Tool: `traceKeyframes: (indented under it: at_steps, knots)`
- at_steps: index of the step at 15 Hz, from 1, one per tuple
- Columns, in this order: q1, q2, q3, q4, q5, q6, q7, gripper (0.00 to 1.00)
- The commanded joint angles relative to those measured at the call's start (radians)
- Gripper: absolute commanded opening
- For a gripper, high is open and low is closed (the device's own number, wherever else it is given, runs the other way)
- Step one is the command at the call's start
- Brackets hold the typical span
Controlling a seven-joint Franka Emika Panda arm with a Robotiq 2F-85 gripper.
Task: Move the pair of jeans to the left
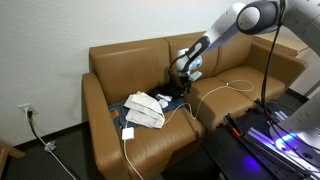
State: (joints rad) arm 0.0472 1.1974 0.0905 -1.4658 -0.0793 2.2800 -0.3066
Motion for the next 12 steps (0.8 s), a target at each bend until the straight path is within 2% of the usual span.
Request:
traceKeyframes:
  at_steps: [1,4,12]
  knots:
    - [-0.001,0.015,0.011,0.018,-0.005,-0.009,0.008,1.00]
    - [-0.004,0.031,0.009,0.047,-0.003,-0.041,0.011,1.00]
    - [-0.049,0.224,0.036,0.193,0.025,0.245,-0.008,1.00]
